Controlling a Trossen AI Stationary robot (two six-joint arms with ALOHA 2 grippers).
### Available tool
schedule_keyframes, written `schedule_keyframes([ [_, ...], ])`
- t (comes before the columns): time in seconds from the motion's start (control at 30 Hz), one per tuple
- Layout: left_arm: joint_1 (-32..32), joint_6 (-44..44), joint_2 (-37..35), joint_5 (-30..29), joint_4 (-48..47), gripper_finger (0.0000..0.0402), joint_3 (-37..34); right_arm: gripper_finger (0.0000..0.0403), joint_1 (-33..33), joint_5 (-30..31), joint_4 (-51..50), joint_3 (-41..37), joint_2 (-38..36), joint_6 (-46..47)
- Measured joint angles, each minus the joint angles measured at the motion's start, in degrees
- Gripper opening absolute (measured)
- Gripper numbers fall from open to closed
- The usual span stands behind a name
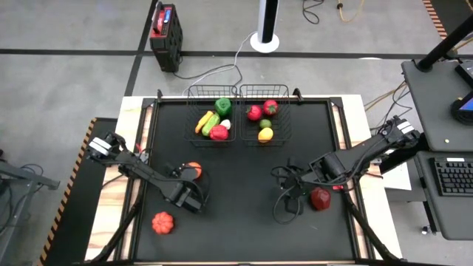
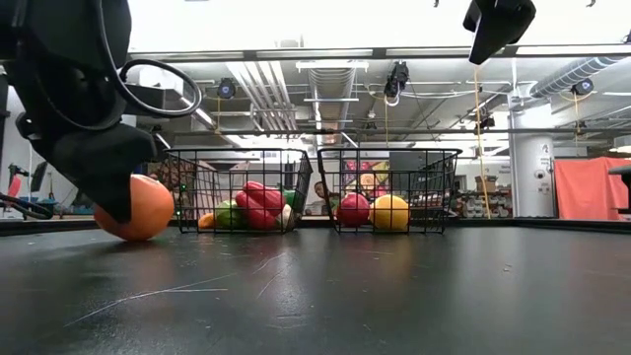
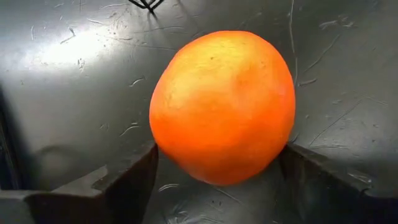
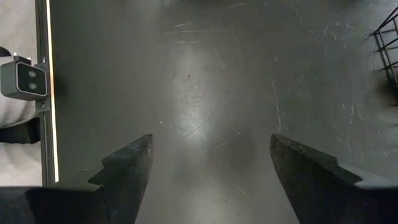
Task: Sort produce into baskets
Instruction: Put the orange into the right wire basket
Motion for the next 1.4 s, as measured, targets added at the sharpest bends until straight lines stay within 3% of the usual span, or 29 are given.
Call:
schedule_keyframes([
  [0.2, 0.2, 0.0, 0.0, 0.0, 0.1, 0.0290, 0.0, 0.0306, 0.0, 0.0, 0.0, 0.0, 0.0, 0.0],
  [0.87, 0.3, 1.1, 0.0, 0.2, -0.2, 0.0096, 0.2, 0.0306, 0.0, 0.7, 2.7, -0.1, 0.0, -0.4],
  [1.13, -1.2, 2.1, -0.7, 0.7, -7.8, 0.0061, 3.0, 0.0295, -2.1, 5.1, 15.7, -0.5, 4.4, -12.4],
  [1.4, -5.0, 3.6, -3.5, -4.1, -16.2, 0.0043, 6.6, 0.0287, -8.4, 5.0, 32.9, -0.5, 12.8, -25.8],
])
